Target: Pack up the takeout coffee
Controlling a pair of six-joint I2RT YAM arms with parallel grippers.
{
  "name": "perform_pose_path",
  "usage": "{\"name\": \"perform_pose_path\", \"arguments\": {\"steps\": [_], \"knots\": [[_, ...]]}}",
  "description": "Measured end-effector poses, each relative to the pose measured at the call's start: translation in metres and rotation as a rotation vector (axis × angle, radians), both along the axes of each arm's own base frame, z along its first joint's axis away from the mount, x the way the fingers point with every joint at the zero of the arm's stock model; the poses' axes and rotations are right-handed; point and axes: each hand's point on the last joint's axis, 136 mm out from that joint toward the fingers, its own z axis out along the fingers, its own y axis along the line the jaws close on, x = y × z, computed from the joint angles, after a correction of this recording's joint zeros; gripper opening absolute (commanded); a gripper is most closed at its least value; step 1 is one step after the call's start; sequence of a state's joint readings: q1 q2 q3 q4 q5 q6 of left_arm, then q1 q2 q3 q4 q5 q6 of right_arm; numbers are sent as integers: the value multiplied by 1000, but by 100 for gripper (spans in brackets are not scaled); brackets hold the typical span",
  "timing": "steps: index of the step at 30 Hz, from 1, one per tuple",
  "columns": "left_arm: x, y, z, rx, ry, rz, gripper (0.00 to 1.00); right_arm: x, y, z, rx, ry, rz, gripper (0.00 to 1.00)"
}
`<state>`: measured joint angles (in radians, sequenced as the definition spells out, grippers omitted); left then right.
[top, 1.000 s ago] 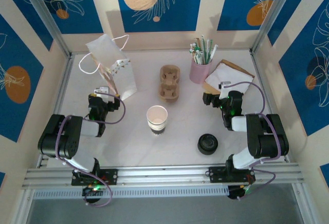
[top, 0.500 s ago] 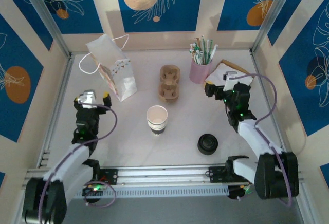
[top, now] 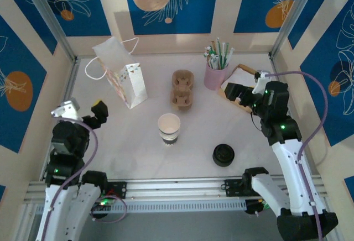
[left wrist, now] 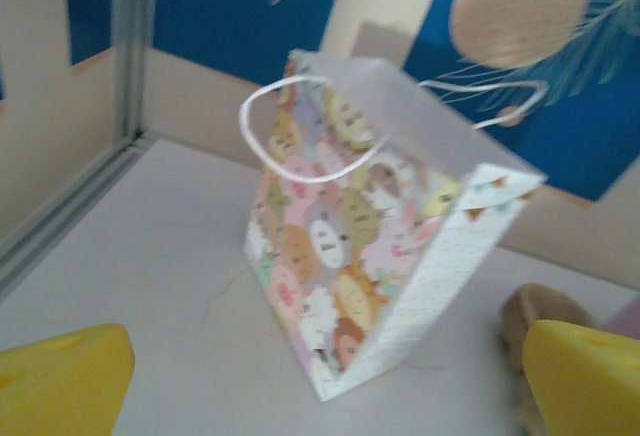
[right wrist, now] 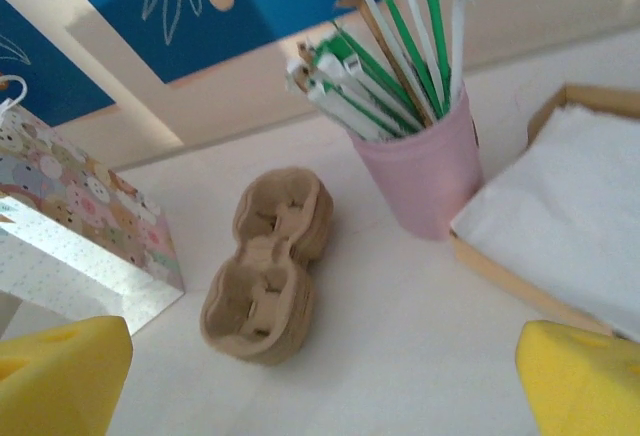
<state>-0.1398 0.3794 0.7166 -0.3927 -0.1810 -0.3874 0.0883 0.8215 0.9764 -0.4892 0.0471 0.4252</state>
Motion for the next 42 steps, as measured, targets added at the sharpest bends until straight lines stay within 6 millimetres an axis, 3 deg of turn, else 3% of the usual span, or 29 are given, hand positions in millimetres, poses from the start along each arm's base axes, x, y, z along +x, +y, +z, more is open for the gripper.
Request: {"name": "perform_pose_path", "arguments": {"steps": [3, 6, 9, 13, 18, 27, 33, 37, 39, 42], "knots": [[-8, -16, 8, -38, -13, -93, 100, -14, -9, -16, 46, 104, -39, 99], [-10, -18, -6, -107, 47, -93, 100, -27, -10, -27, 116, 191, -49, 99], [-9, -22, -15, -150, 109, -103, 100, -35, 3, -29, 191, 246, 2, 93], [4, -39, -23, -205, 218, -172, 100, -40, 30, -38, 244, 339, 100, 83], [13, -73, -48, -326, 372, -312, 100, -52, 78, -51, 196, 483, 243, 76], [-1, -142, -81, -377, 599, -562, 100, -68, 163, -56, -52, 625, 420, 64], [-24, -183, -104, -352, 711, -698, 87, -76, 197, -70, -192, 698, 459, 55], [-31, -186, -116, -356, 745, -702, 73, -82, 208, -78, -257, 736, 469, 48], [-32, -186, -118, -366, 745, -700, 60, -83, 212, -82, -284, 753, 470, 43], [-33, -186, -121, -372, 748, -700, 52, -83, 216, -87, -319, 773, 462, 40]]}}
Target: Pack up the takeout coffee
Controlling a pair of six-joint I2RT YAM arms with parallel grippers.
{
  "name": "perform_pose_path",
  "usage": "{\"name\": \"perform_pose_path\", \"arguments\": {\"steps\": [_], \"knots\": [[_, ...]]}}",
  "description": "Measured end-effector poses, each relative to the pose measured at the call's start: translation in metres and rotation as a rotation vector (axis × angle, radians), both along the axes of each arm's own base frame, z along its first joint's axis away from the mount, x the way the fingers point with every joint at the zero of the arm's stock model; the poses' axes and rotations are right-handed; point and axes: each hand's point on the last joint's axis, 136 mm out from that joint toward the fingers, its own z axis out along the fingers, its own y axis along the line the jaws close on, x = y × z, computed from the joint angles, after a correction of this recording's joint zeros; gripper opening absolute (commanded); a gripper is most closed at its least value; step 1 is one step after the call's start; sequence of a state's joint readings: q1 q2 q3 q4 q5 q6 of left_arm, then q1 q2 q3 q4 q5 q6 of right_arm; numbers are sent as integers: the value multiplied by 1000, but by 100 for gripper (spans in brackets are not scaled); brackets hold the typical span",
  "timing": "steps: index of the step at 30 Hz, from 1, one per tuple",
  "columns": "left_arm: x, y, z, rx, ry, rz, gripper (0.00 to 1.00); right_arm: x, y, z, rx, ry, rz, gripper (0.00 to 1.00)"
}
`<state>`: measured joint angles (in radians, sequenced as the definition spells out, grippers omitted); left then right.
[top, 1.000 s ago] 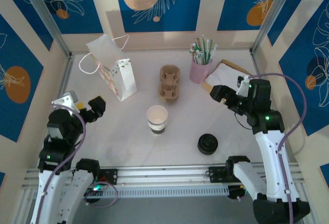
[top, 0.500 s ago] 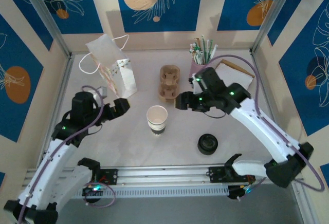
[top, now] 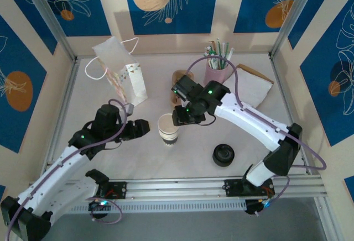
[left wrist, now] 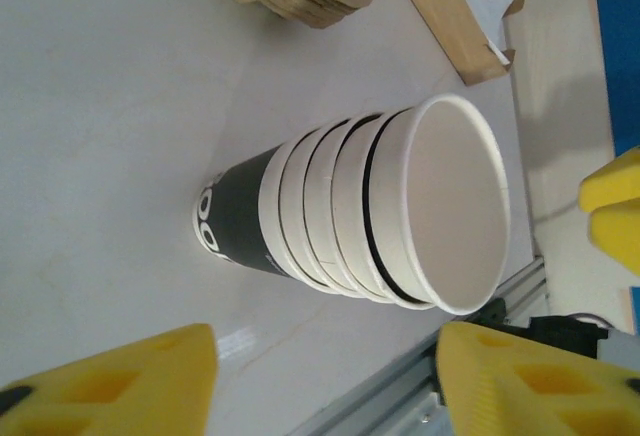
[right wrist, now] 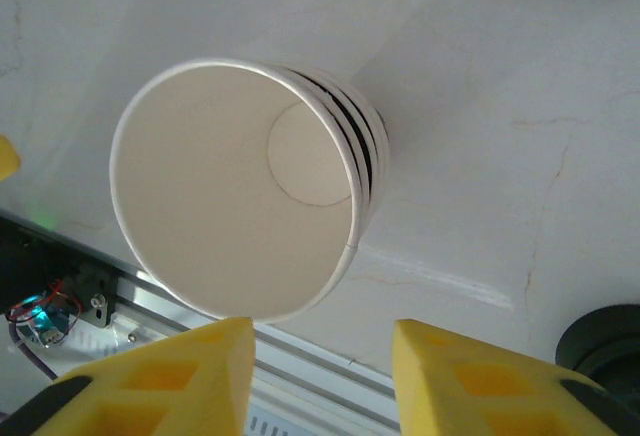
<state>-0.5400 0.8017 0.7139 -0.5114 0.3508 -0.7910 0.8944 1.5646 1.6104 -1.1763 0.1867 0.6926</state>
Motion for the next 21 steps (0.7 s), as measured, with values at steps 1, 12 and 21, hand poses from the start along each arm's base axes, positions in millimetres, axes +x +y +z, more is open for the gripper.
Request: {"name": "perform_pose_path", "arguments": {"steps": [1, 12, 21], "knots": [[0, 0, -2, -1, 5, 1, 49, 1, 1, -2, -11, 3, 0, 39], [1, -9, -32, -5, 104, -8, 47, 14, 3, -21, -136, 24, -12, 31], [5, -17, -31, -37, 101, -21, 48, 16, 8, -30, -168, 44, -6, 21]]}}
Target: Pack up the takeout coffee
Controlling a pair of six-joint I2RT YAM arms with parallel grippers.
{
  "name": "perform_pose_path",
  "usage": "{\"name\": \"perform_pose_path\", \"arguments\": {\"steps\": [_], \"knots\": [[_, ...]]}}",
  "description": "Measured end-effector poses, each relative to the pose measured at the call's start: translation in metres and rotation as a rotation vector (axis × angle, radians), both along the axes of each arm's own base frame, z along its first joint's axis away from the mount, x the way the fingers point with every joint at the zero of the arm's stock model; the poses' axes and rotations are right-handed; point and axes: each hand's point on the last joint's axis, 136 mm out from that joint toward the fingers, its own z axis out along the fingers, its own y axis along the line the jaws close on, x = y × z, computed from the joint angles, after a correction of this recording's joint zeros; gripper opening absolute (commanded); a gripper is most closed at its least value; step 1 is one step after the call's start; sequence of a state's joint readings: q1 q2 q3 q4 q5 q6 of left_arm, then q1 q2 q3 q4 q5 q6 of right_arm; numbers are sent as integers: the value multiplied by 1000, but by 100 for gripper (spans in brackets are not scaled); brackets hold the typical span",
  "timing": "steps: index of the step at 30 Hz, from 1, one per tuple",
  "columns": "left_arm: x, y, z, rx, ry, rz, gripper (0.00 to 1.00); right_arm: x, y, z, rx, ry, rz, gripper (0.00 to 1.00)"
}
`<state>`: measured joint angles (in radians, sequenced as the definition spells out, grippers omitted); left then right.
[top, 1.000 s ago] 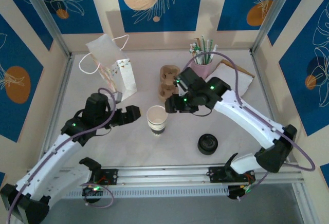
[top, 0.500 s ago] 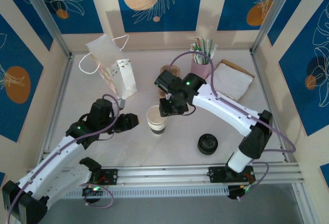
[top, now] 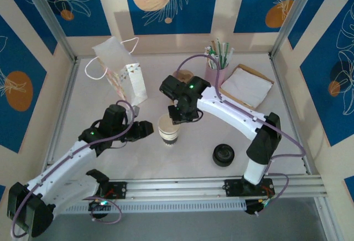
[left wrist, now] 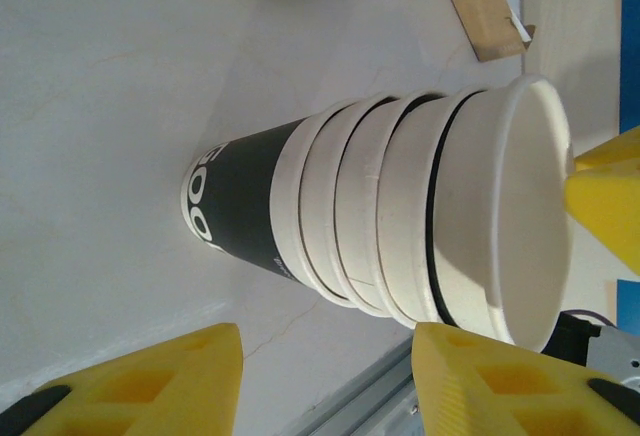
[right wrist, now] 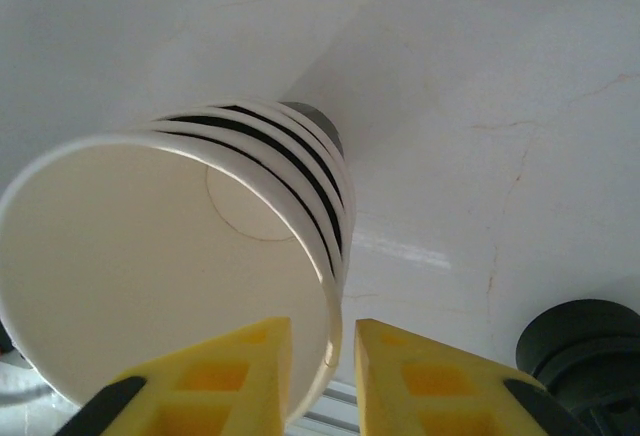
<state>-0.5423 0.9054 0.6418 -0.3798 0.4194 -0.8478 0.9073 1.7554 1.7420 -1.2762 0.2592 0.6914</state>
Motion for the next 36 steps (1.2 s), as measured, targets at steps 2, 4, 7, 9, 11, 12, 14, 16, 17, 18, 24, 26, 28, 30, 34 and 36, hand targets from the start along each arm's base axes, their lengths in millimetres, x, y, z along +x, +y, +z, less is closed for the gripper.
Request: {"name": "perform_pose_path", "arguments": {"steps": [2, 4, 7, 9, 11, 12, 14, 16, 17, 18, 24, 26, 28, 30, 34, 36], "knots": [[-1, 0, -1, -1, 4, 1, 48, 0, 2, -3, -8, 7, 5, 18], [-1, 0, -4, 0, 10, 1, 48, -1, 4, -5, -16, 12, 10, 15], [-2, 0, -8, 5, 22, 2, 48, -2, 5, -6, -22, 16, 15, 11], [-2, -1, -9, 4, 25, 0, 48, -3, 6, -4, -21, 16, 18, 8], [-1, -3, -9, 1, 23, -4, 48, -3, 6, -2, -21, 15, 18, 6], [-1, -4, -9, -1, 22, -8, 48, -3, 6, -1, -20, 15, 18, 5], [-2, -4, -8, -2, 21, -12, 48, -3, 5, -1, -22, 15, 16, 4], [-2, -5, -8, -4, 22, -14, 48, -4, 4, -1, -26, 16, 14, 2], [-2, -5, -8, -4, 22, -15, 48, -4, 4, -1, -27, 17, 14, 2], [-2, -5, -8, -4, 22, -16, 48, -4, 4, 0, -26, 16, 14, 1], [-3, -6, -8, -4, 22, -19, 49, -3, 6, 2, -16, 15, 14, 1], [-3, -6, -8, -4, 21, -19, 49, -4, 7, 3, -8, 17, 16, 1], [-3, -6, -8, -4, 21, -20, 50, -4, 9, 3, 2, 20, 17, 1], [-4, -6, -8, -4, 22, -20, 50, -4, 10, 4, 7, 25, 17, 1], [-3, -6, -8, -4, 21, -21, 50, -3, 10, 4, 18, 32, 11, 1], [-3, -6, -8, -4, 20, -20, 50, -3, 10, 4, 22, 37, 9, 1]]}}
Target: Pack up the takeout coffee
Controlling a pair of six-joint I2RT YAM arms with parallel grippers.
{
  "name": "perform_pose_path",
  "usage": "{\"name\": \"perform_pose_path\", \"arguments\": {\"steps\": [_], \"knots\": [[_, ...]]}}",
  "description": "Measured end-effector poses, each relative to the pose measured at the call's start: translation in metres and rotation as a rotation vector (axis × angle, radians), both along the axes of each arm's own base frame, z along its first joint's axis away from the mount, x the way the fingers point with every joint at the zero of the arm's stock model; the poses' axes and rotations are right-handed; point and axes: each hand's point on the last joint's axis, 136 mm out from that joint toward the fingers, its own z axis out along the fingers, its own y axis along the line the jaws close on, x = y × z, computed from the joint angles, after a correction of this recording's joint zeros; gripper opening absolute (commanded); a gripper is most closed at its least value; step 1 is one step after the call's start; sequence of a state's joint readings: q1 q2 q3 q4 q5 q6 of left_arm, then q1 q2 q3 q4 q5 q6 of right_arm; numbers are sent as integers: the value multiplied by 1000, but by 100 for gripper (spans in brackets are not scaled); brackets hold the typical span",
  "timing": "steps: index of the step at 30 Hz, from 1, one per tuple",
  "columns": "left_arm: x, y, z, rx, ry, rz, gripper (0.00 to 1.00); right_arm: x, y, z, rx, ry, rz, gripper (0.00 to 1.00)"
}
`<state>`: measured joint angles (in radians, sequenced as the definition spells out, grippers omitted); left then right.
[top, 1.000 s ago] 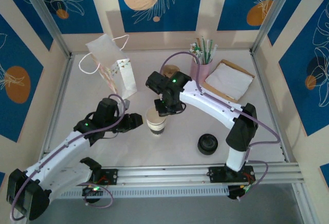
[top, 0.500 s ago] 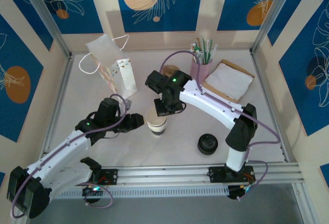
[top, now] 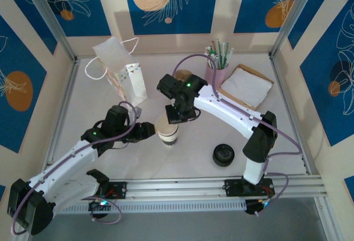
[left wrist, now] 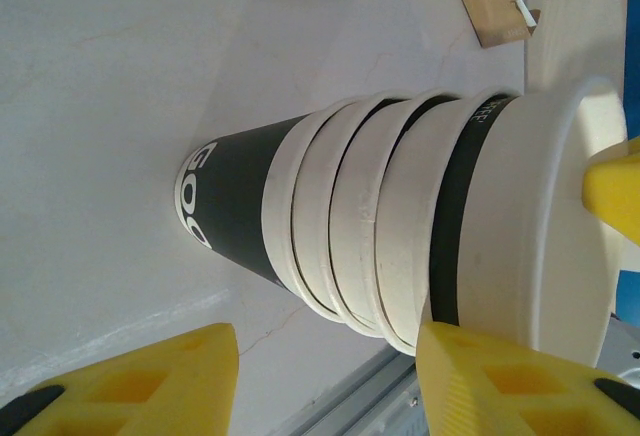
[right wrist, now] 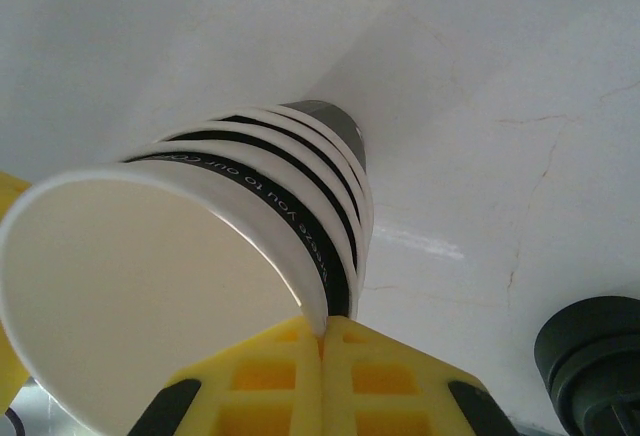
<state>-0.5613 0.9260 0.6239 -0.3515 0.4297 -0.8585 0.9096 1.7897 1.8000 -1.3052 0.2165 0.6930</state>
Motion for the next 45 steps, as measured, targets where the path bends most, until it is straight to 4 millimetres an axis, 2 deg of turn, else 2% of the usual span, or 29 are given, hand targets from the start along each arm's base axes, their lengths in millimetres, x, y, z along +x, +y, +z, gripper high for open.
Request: {"name": "perform_pose_path", "arguments": {"steps": [5, 14, 22, 27, 31, 34, 39, 42, 45], "knots": [[0, 0, 2, -2, -4, 0, 50, 0, 0, 2, 16, 6, -5, 1], [0, 0, 10, -13, -21, 0, 54, 2, -4, 19, 69, -14, -20, 1], [-2, 5, 32, -32, -82, 14, 58, 4, -5, 25, 83, -21, -24, 0], [-5, 19, 50, -18, -172, 53, 68, 3, -7, 51, 149, -69, -28, 0], [-4, 28, 67, -11, -243, 79, 82, 0, -14, 82, 231, -119, -33, 0], [-3, 31, 76, -6, -275, 89, 99, -3, -21, 101, 282, -155, -39, 0], [-2, 33, 83, -1, -306, 92, 100, -5, -39, 126, 338, -214, -65, 0], [-1, 32, 89, 0, -319, 85, 100, -4, -63, 134, 355, -245, -114, 0], [3, 29, 94, 7, -329, 76, 100, -5, -91, 131, 348, -259, -177, 0]]}}
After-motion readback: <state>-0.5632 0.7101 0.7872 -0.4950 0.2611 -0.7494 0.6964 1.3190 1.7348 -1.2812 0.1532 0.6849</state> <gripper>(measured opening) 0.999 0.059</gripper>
